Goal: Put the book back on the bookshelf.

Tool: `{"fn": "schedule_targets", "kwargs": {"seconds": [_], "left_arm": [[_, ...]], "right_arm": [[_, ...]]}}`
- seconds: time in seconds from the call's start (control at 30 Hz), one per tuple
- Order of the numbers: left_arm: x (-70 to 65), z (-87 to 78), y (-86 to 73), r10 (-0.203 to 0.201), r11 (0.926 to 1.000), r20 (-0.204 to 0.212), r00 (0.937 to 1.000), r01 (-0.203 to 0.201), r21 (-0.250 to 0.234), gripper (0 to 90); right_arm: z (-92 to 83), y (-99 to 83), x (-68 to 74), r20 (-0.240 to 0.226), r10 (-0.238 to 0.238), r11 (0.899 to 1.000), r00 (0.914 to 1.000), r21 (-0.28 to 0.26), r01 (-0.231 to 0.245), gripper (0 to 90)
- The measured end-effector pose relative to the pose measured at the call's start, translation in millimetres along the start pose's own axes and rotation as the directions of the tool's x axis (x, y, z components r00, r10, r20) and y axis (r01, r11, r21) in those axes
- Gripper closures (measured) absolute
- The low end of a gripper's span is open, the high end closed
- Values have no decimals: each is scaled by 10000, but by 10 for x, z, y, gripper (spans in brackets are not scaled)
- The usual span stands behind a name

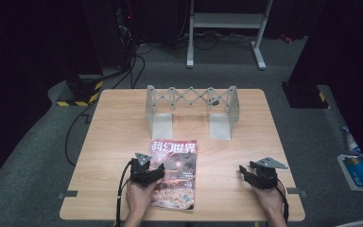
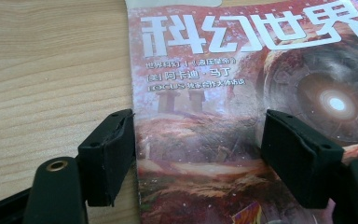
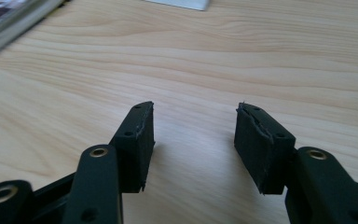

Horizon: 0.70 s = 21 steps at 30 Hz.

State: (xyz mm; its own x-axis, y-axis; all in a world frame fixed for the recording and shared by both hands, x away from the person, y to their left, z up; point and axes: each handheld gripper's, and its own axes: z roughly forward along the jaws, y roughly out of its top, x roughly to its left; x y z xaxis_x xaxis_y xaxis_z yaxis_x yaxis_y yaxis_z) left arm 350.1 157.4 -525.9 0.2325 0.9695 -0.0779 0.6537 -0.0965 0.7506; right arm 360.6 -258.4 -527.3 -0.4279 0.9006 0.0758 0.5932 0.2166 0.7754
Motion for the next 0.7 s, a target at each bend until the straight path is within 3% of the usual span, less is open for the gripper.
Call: {"fn": "schedule_targets", "kwargs": {"seconds": [0.03, 0.1, 0.13, 0.17, 0.2, 0.37, 0.7], "left_arm": [[-3, 0, -2, -35, 10000, -9, 10000, 35, -24, 261], [-5, 0, -4, -52, 10000, -25, 10000, 52, -34, 261], [-7, -1, -5, -68, 10000, -36, 10000, 68, -42, 262], [-7, -1, -5, -68, 10000, -45, 10000, 67, -39, 262], [-7, -1, -6, -68, 10000, -48, 10000, 68, -39, 262], [-12, -2, -3, -114, 9999, -62, 9999, 114, -15, 262], [-87, -8, -4, -52, 9999, 22, 10000, 52, 89, 260]], "right_arm": [[28, 18, 116, -347, -82, 9999, 9994, 71, 84, 493], [41, 24, 155, -462, -147, 9999, 9988, 60, 150, 497], [74, 46, 273, -938, -208, 9996, 9954, 158, 224, 503], [74, 46, 273, -938, -208, 9996, 9954, 158, 224, 503], [105, 70, 368, -1202, -348, 9991, 9921, 214, 376, 505], [189, 157, 593, -1696, -695, 9969, 9831, 239, 746, 508], [299, 259, 887, -2372, -990, 9935, 9664, 313, 1095, 498]]}}
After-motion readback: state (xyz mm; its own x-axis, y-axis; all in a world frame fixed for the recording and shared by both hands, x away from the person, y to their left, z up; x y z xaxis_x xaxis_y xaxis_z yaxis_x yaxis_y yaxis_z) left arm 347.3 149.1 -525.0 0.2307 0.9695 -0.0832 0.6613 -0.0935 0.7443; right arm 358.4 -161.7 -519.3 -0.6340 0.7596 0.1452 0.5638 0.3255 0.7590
